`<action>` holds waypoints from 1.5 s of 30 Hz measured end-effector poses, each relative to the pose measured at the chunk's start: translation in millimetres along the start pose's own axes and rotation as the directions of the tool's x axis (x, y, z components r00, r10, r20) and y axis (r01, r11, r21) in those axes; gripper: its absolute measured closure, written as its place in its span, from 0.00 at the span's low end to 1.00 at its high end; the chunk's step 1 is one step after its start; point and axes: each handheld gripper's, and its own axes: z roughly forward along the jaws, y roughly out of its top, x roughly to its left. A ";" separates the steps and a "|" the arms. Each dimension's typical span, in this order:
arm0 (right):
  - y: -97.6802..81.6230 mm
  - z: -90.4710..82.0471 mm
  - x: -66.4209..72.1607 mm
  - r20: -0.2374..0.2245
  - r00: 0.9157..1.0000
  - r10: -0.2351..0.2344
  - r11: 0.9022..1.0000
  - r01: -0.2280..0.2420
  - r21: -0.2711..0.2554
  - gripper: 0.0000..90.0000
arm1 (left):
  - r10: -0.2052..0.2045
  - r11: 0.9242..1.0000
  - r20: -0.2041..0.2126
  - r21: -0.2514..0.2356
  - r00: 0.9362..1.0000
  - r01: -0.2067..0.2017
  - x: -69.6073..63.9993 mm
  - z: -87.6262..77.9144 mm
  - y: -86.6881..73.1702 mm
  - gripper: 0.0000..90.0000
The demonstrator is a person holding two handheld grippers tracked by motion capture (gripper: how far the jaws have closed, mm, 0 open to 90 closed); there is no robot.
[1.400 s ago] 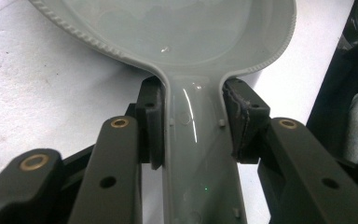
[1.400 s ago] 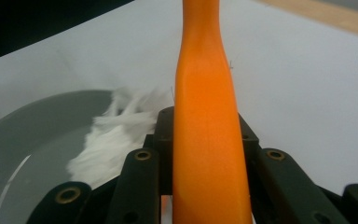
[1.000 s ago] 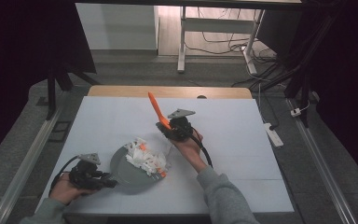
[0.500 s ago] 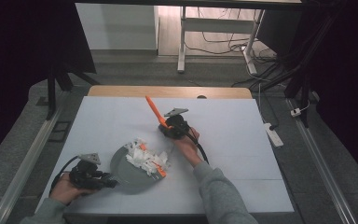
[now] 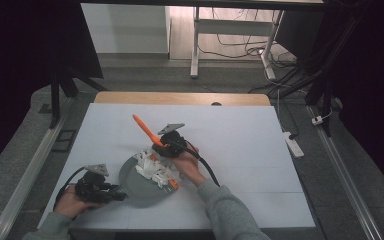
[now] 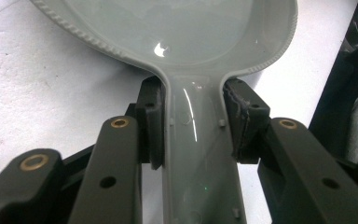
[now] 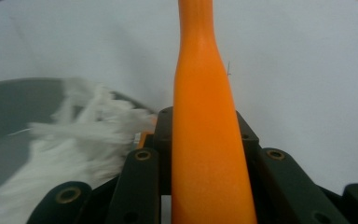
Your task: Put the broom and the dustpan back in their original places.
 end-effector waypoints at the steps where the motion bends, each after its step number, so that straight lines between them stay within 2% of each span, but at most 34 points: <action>1: -0.7 -0.6 3.3 -0.010 1.000 -0.013 1.000 0.013 0.002 0.79 | -0.001 1.000 0.000 -0.001 1.000 0.001 0.0 0.2 0.1 0.68; 5: -3.9 -5.1 19.5 -0.044 0.998 -0.040 0.999 0.040 -0.008 0.79 | -0.001 1.000 -0.003 0.000 1.000 0.001 -0.3 0.4 0.1 0.68; 8: -3.8 -11.7 29.0 -0.094 0.995 -0.039 0.999 0.038 -0.019 0.79 | -0.002 1.000 -0.004 0.000 1.000 0.002 -0.3 0.6 0.3 0.68; 9: -3.5 -14.1 32.5 -0.106 0.993 -0.053 0.998 0.052 -0.019 0.79 | -0.001 1.000 -0.004 0.000 1.000 0.001 -0.3 0.6 0.4 0.68; 12: -1.8 -21.3 42.9 -0.127 0.987 -0.101 0.995 0.098 -0.027 0.79 | -0.002 1.000 -0.003 0.000 1.000 0.002 -0.6 1.1 0.6 0.68; 14: 1.2 -28.1 45.9 -0.121 0.986 -0.112 0.993 0.107 -0.047 0.79 | -0.001 1.000 -0.004 0.000 1.000 0.001 -0.5 1.0 0.6 0.68; 18: 6.7 -42.7 37.1 -0.085 0.992 -0.094 0.992 0.086 -0.095 0.79 | 0.000 1.000 -0.004 -0.001 1.000 0.000 -0.8 0.8 0.4 0.68; 22: 6.3 -57.9 22.7 -0.047 0.998 -0.047 0.991 0.040 -0.125 0.79 | 0.000 1.000 -0.002 -0.001 1.000 0.000 -0.8 0.9 0.3 0.68; 31: -9.2 -79.8 -1.9 0.022 0.999 0.036 0.987 -0.033 -0.158 0.79 | 0.004 1.000 0.004 -0.004 1.000 -0.004 -1.8 0.4 -0.2 0.68; 36: -21.3 -84.3 -12.1 0.050 0.996 0.077 0.987 -0.069 -0.143 0.79 | 0.009 1.000 0.006 -0.002 1.000 -0.009 -2.4 0.6 -0.1 0.68; 45: -41.4 -82.0 -19.9 0.091 0.990 0.103 0.991 -0.095 -0.092 0.79 | 0.011 1.000 0.006 -0.003 1.000 -0.011 -6.2 1.5 -0.1 0.68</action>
